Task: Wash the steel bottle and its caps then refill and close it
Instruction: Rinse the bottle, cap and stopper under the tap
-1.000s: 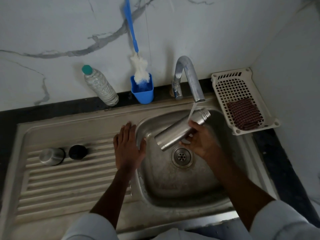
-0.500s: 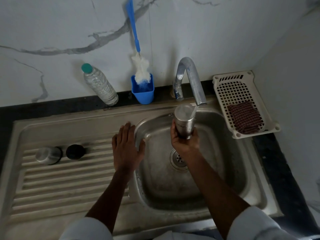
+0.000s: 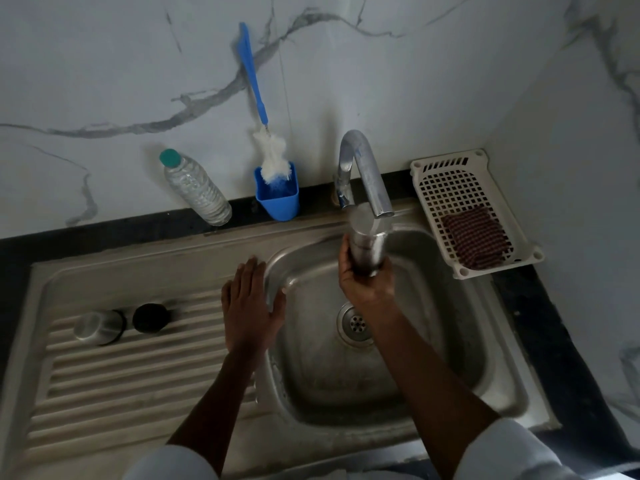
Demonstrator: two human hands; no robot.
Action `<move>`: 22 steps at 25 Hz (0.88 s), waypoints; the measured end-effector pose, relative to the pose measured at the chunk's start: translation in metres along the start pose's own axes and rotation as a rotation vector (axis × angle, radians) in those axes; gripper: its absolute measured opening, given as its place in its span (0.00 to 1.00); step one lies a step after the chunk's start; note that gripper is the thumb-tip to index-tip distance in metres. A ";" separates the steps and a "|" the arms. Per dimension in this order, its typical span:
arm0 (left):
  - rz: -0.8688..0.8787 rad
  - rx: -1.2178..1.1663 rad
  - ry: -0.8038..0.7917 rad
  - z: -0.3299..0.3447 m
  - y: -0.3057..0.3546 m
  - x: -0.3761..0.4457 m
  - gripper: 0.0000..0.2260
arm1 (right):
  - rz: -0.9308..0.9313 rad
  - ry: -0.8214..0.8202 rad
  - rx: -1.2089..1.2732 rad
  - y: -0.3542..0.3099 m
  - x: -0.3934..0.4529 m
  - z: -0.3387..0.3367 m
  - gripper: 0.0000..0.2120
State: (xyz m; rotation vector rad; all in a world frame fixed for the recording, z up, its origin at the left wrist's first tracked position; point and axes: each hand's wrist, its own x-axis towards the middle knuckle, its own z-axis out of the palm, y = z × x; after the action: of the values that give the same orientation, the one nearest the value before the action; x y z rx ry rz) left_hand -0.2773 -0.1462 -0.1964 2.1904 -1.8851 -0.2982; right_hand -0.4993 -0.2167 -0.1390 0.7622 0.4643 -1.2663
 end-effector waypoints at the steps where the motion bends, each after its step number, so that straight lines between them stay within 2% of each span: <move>1: -0.002 -0.005 -0.012 0.000 0.000 0.000 0.31 | 0.017 0.005 -0.084 0.003 0.001 -0.001 0.29; 3: -0.015 -0.017 -0.032 0.000 -0.001 0.001 0.30 | 0.039 0.029 -0.254 0.007 -0.002 -0.004 0.33; 5: -0.031 -0.127 0.006 -0.005 0.003 0.005 0.26 | 0.041 0.049 -0.406 0.001 -0.008 -0.013 0.34; 6: -0.057 -0.267 0.043 -0.011 0.010 0.007 0.24 | 0.049 0.051 -0.472 -0.005 -0.013 -0.018 0.35; 8: -0.112 -0.695 0.064 -0.028 0.036 0.018 0.17 | 0.063 0.080 -0.595 -0.018 -0.025 -0.028 0.36; 10: -0.117 -1.047 -0.076 -0.048 0.077 0.041 0.17 | 0.073 0.120 -0.665 -0.029 -0.037 -0.036 0.33; 12: -0.122 -1.211 -0.259 -0.058 0.120 0.071 0.23 | 0.098 0.172 -0.649 -0.037 -0.049 -0.043 0.29; 14: -0.141 -1.256 -0.389 -0.060 0.155 0.094 0.27 | 0.149 0.235 -0.552 -0.044 -0.060 -0.050 0.27; 17: -0.098 -1.226 -0.452 -0.057 0.182 0.098 0.29 | 0.168 0.238 -0.457 -0.054 -0.074 -0.059 0.23; 22: 0.061 -1.056 -0.531 -0.068 0.163 0.096 0.25 | 0.165 0.241 -0.400 -0.051 -0.076 -0.064 0.25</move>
State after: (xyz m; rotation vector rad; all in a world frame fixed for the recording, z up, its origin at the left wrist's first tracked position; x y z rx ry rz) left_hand -0.3952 -0.2615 -0.0815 1.3688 -1.4115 -1.5548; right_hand -0.5621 -0.1241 -0.1427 0.5992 0.8059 -0.8922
